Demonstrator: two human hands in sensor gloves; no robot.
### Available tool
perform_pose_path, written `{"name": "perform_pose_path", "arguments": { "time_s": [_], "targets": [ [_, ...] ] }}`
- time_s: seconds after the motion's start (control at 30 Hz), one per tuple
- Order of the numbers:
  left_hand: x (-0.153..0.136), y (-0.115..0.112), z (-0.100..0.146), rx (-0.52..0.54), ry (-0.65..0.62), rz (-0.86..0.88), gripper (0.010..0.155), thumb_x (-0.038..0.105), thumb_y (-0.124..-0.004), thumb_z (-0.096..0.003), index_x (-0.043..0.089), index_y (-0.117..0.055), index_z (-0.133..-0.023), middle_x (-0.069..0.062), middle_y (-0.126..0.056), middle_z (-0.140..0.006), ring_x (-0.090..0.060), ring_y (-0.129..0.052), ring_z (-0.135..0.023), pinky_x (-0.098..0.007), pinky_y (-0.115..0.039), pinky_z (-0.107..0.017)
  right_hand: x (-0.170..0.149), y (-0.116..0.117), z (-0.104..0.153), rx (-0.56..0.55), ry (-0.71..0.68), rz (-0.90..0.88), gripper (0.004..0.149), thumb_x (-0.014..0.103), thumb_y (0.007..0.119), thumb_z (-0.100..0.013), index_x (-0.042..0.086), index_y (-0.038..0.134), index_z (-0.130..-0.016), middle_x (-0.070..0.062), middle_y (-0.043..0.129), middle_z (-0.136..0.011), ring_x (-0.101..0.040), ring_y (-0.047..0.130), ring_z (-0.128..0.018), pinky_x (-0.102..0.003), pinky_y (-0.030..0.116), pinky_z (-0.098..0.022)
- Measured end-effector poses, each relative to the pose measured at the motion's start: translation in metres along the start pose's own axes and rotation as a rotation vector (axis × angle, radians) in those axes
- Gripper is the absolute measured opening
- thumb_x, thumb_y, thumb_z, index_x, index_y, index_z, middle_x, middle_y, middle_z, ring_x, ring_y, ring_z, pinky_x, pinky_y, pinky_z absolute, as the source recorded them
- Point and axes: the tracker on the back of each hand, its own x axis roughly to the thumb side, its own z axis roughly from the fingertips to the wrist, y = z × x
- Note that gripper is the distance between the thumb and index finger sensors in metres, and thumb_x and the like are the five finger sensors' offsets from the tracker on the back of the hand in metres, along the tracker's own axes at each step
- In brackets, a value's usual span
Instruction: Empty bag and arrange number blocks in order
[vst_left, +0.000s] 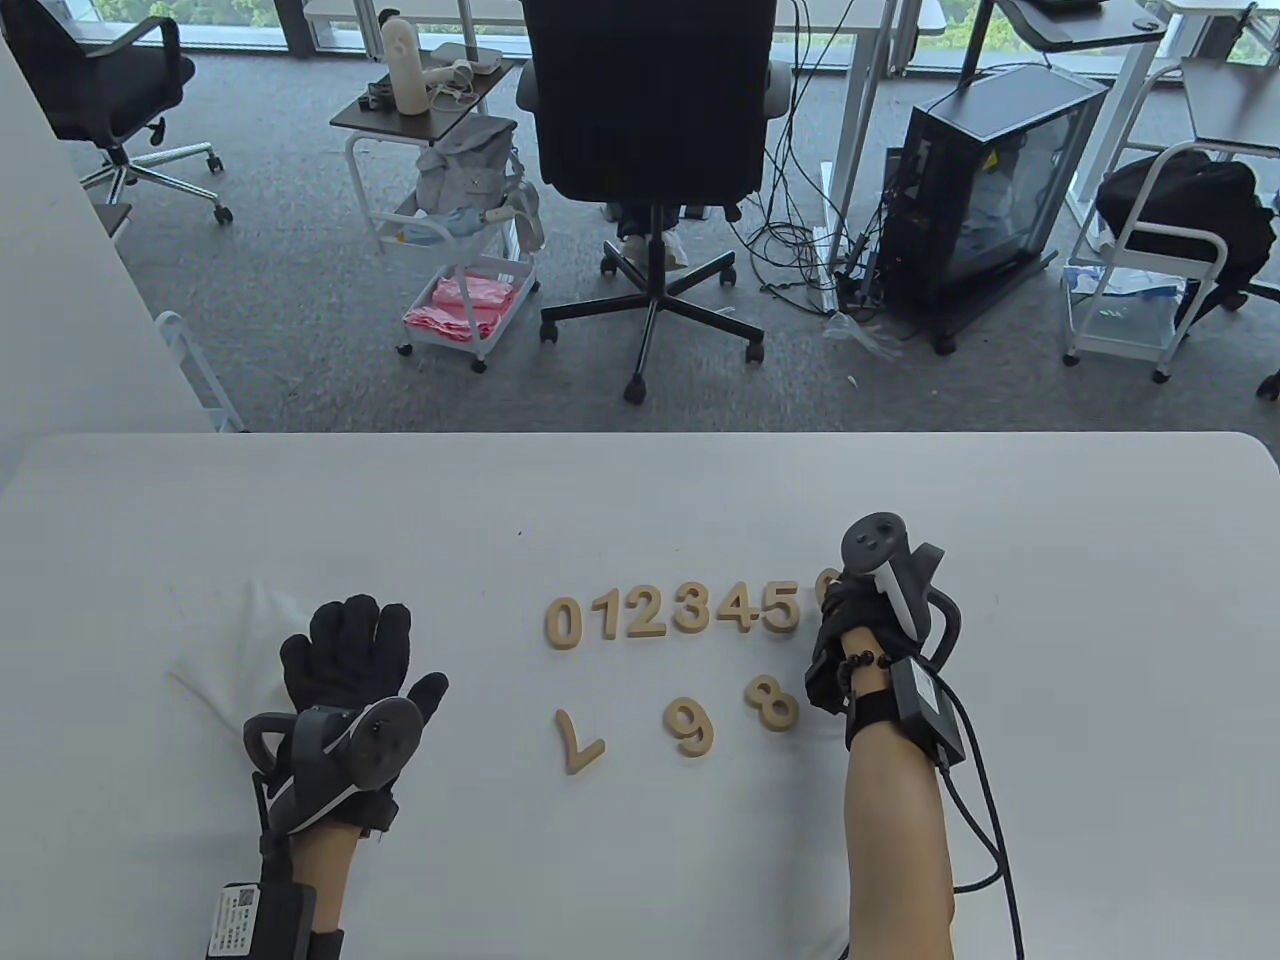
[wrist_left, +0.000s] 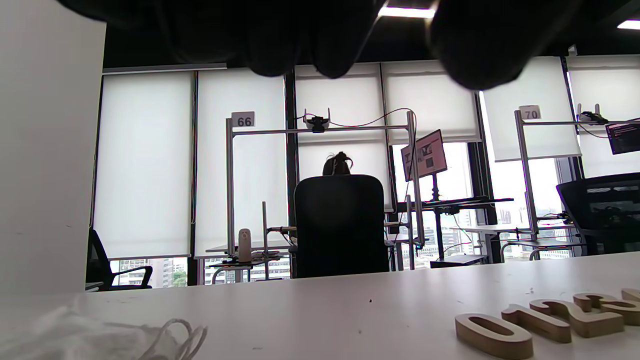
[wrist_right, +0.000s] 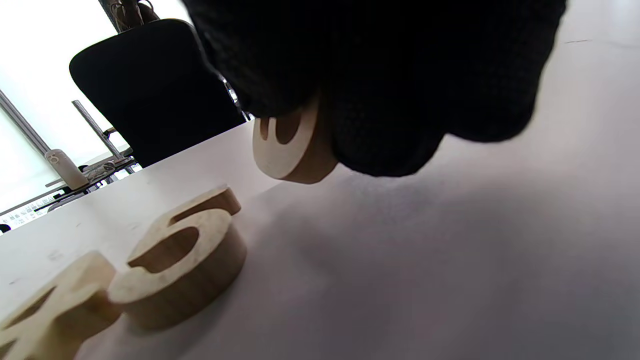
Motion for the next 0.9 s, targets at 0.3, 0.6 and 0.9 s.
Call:
{"name": "perform_pose_path", "arguments": {
  "time_s": [0.3,0.6,0.9],
  "targets": [
    [-0.002,0.001,0.000,0.001,0.008,0.003,0.076,0.054,-0.075,-0.0492,0.008,-0.061,-0.109,-0.029,-0.056,-0.113,-0.060,-0.062,-0.102,-0.079,-0.052,-0.067,0.009,0.014,-0.006,-0.041,-0.001,0.196,0.049,0.023,0.088,-0.047,-0.001,0.086,-0.089,-0.024,0.097,-0.071,-0.025,0.111,-0.040,-0.037,0.101,-0.031],
    [-0.003,0.002,0.001,-0.001,0.012,0.005,0.076,0.054,-0.075,-0.0491,0.008,-0.061,-0.109,-0.029,-0.056,-0.113,-0.060,-0.063,-0.102,-0.079,-0.052,-0.067,0.020,0.021,-0.007,-0.061,-0.020,0.316,0.047,0.026,0.087,-0.047,-0.001,0.089,-0.086,-0.022,0.098,-0.069,-0.025,0.110,-0.039,-0.038,0.099,-0.030],
    [-0.003,0.002,0.000,-0.003,0.012,0.005,0.077,0.054,-0.075,-0.0491,0.008,-0.061,-0.109,-0.029,-0.056,-0.113,-0.060,-0.063,-0.102,-0.079,-0.052,-0.067,0.020,0.025,-0.009,-0.065,-0.027,0.381,0.044,0.027,0.086,-0.047,0.003,0.089,-0.084,-0.019,0.097,-0.069,-0.024,0.107,-0.040,-0.037,0.097,-0.031]
  ]
}}
